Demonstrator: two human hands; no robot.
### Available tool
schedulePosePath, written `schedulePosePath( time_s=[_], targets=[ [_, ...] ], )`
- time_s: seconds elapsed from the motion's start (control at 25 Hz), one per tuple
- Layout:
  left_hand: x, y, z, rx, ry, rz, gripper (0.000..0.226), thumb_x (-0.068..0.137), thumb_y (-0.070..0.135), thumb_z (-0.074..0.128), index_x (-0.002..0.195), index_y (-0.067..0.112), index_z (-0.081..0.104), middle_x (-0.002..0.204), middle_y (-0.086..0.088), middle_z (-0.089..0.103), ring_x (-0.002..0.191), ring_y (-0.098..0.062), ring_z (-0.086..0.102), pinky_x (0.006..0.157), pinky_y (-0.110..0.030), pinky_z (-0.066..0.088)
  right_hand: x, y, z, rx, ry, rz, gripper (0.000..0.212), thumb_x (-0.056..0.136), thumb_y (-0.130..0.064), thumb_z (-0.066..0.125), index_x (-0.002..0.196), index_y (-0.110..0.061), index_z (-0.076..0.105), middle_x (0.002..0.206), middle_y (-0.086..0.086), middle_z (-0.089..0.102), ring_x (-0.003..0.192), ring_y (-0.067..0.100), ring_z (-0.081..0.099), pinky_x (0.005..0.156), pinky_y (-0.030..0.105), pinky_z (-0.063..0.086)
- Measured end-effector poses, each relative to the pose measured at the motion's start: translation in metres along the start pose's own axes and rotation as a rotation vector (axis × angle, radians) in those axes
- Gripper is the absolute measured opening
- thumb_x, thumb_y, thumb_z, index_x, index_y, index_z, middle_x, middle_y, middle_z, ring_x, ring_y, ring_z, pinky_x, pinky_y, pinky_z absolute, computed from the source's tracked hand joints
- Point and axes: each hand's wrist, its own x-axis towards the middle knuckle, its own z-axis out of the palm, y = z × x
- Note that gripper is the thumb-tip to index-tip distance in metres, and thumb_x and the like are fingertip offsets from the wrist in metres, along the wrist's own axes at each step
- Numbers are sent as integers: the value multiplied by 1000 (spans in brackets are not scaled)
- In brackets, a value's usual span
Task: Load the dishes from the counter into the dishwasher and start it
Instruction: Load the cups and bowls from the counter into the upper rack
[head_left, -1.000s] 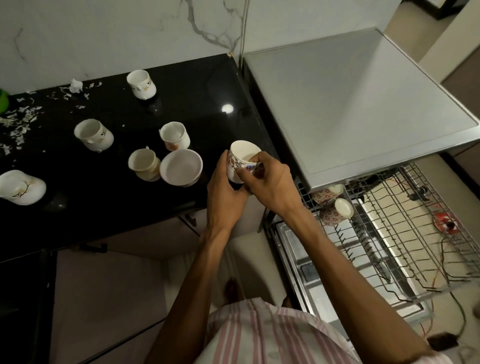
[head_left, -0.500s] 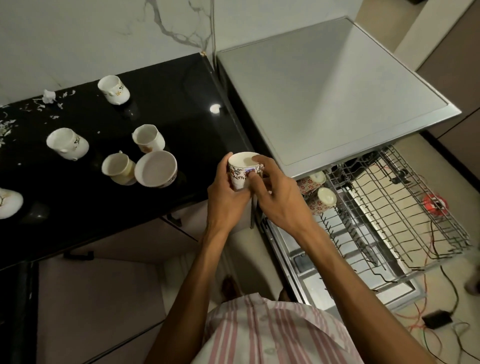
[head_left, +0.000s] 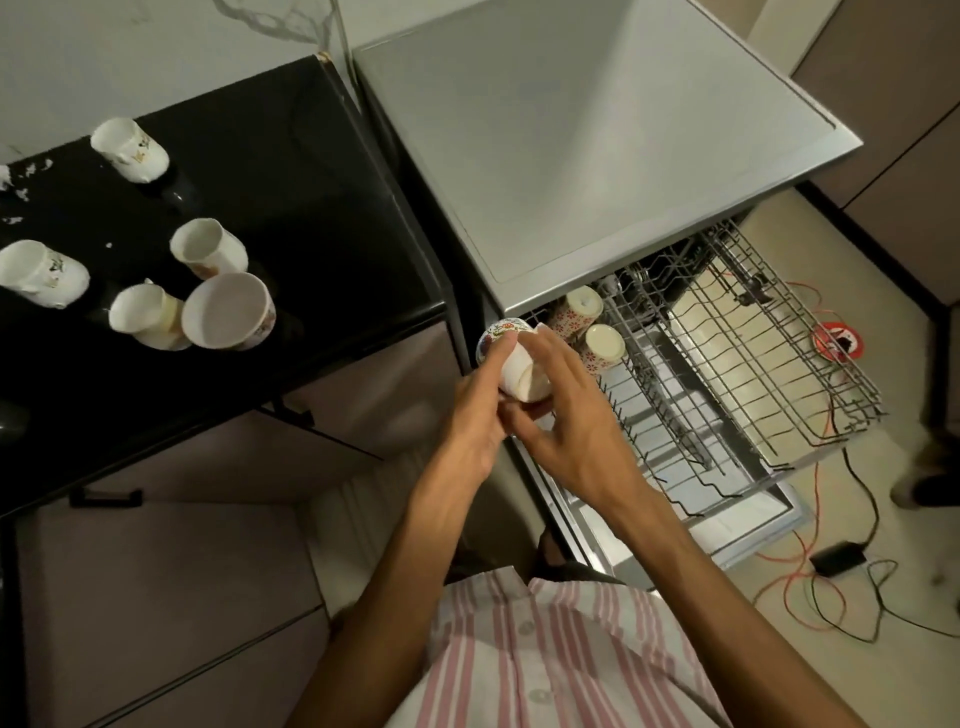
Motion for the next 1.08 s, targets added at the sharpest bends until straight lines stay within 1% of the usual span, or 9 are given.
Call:
schedulePosePath(
  time_s=[0.12, 0.28, 0.44, 0.48, 0.56, 0.68, 0.8, 0.92, 1.08],
  targets=[
    [0, -28, 19, -105, -47, -112, 51, 85, 43, 69, 120, 6, 66, 106, -16, 69, 84, -21, 71, 63, -30, 57, -18, 25, -10, -75, 21, 22, 72, 86, -27, 72, 148, -15, 37, 154, 7, 34, 141, 20, 35, 112, 37, 37],
    [6, -65, 34, -105, -68, -259, 52, 86, 46, 67, 120, 7, 65, 110, -15, 70, 89, -21, 72, 64, -29, 58, -38, 56, -21, -107, 49, 95, 69, 83, -26, 75, 141, -12, 41, 145, 7, 44, 130, 23, 47, 104, 39, 46],
    [21, -96, 46, -93, -23, -367, 48, 90, 46, 63, 116, 6, 65, 106, -14, 72, 92, -22, 72, 69, -31, 60, -51, 85, -27, -85, 45, 184, 67, 78, -22, 80, 135, -14, 46, 133, 6, 54, 113, 13, 50, 93, 37, 52],
    [25, -101, 48, -101, 2, -386, 51, 90, 46, 63, 120, 5, 62, 110, -16, 71, 95, -23, 72, 71, -31, 60, -52, 92, -29, -84, 37, 202, 66, 77, -21, 80, 134, -14, 47, 131, 7, 56, 111, 13, 52, 91, 38, 53],
    [32, -109, 55, -115, 37, -410, 55, 91, 44, 62, 127, 2, 57, 118, -19, 67, 100, -26, 70, 74, -33, 61, -52, 105, -32, -81, 24, 246, 68, 76, -22, 81, 134, -15, 46, 128, 8, 58, 108, 21, 59, 88, 42, 55],
    [44, -117, 67, -107, 60, -387, 47, 94, 35, 60, 125, 0, 57, 121, -21, 65, 97, -24, 69, 73, -31, 61, -45, 124, -34, -78, 27, 295, 69, 76, -25, 82, 133, -15, 45, 124, 7, 60, 103, 24, 61, 84, 40, 55],
    [64, -129, 76, 14, 100, -325, 39, 91, 26, 67, 120, 2, 61, 116, -19, 68, 102, -25, 69, 73, -26, 60, -33, 147, -33, -87, 55, 341, 64, 77, -27, 81, 130, -13, 47, 121, 7, 62, 97, 16, 57, 81, 33, 52],
    [88, -143, 76, 212, 128, -223, 55, 83, 26, 75, 132, 12, 54, 119, -15, 67, 101, -20, 68, 81, -26, 57, -22, 171, -28, -100, 50, 369, 63, 79, -27, 80, 129, -11, 47, 120, 10, 63, 95, 19, 59, 78, 30, 48],
    [120, -164, 79, 293, 92, -130, 66, 84, 20, 75, 143, 22, 45, 121, -12, 68, 109, -18, 66, 95, -37, 53, -6, 210, -14, -127, 20, 383, 62, 80, -26, 79, 131, -9, 48, 121, 14, 64, 101, 29, 65, 80, 32, 51]
  ],
)
